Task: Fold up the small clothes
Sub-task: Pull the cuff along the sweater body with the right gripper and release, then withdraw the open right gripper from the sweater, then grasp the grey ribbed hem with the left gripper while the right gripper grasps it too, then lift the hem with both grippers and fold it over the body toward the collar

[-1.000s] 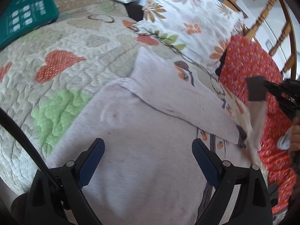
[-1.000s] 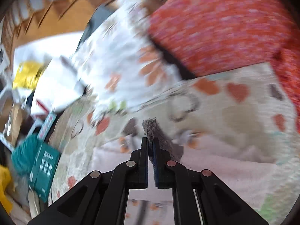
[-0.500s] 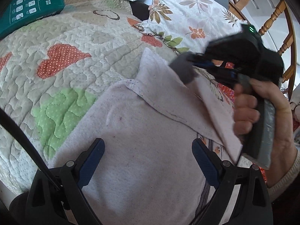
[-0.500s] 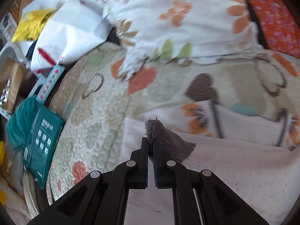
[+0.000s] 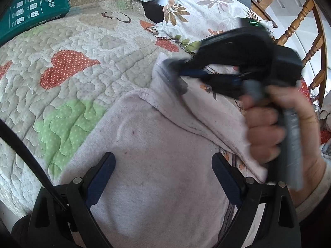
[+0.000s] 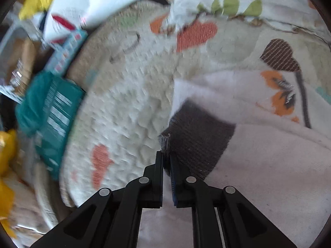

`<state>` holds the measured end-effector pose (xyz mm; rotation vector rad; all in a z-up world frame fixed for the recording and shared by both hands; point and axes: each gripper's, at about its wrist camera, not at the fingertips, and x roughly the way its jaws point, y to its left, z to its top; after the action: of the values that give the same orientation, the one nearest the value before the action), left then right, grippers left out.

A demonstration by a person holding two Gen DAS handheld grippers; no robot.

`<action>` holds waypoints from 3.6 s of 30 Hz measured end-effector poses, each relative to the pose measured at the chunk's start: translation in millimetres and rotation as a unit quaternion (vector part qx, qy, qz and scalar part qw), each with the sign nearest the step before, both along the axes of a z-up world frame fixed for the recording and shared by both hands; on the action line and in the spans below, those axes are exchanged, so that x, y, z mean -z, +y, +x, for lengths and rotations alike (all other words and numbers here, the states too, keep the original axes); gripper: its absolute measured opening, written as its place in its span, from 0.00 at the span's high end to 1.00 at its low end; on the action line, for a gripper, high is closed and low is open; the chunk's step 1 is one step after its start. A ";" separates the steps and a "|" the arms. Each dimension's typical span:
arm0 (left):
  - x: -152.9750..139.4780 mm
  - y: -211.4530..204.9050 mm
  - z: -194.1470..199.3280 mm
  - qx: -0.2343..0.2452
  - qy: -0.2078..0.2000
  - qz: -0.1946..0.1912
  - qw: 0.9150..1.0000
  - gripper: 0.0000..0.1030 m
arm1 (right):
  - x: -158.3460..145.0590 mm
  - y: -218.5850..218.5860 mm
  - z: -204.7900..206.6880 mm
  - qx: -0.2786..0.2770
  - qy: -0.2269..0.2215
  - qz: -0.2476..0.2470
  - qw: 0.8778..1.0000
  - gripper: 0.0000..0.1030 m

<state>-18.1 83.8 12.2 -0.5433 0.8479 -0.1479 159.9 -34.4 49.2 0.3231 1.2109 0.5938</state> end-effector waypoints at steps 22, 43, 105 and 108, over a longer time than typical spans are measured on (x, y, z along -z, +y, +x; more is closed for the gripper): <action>-36.3 2.4 -31.3 -0.019 -0.006 0.081 0.997 0.09 | -12.3 -368.5 -231.9 0.280 -0.035 0.016 0.959 0.65; 3.1 62.3 -31.3 0.051 0.113 0.063 0.990 0.27 | 54.1 -354.8 -282.9 0.254 0.035 0.158 0.954 0.60; -53.6 52.1 -204.9 0.064 0.079 -0.041 0.994 0.97 | 28.5 -285.0 -419.5 0.138 0.036 0.184 0.972 0.95; -47.8 48.8 -223.1 0.068 0.089 -0.046 0.993 0.97 | 37.3 -286.1 -438.9 0.125 0.059 0.180 0.974 0.95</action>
<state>-241.1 132.6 60.0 -0.5904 1.0560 -0.2679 -279.0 -320.6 11.9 0.8143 1.1506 0.5787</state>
